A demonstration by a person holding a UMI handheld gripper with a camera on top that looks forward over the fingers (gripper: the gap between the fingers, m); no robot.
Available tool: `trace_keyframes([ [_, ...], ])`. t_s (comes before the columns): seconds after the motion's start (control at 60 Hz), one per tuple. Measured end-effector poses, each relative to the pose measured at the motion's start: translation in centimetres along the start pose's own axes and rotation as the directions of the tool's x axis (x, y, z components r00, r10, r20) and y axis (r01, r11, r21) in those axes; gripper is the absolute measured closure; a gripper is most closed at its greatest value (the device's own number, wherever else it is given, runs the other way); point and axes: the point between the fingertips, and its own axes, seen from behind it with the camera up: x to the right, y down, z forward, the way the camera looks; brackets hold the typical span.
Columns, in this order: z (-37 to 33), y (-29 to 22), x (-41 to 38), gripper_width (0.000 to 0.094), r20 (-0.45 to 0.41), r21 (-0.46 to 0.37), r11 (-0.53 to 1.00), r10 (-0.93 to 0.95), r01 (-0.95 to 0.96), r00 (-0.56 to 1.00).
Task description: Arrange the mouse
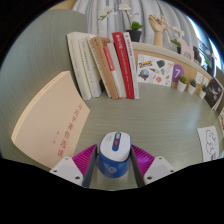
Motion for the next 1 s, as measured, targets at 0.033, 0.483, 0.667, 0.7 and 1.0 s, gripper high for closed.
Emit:
trace_keyframes([
  [0.033,0.2,-0.1,0.1,0.0336,-0.004,-0.010,1.000,-0.008,0.008,1.000],
  [0.483,0.9,-0.9,0.1,0.0559,0.086,-0.066,0.996,-0.047,0.053,0.995],
  [0.667,-2.7,-5.1,2.7,0.0558,0.160,-0.013,0.994,-0.101,0.105,0.982],
  [0.7,-4.3,-7.0,4.2,0.0558,0.155,0.029,0.994,-0.106,0.103,0.982],
  [1.0,-19.9,-18.7,25.5,0.0559,-0.001,0.326,0.939,-0.112,0.106,0.994],
])
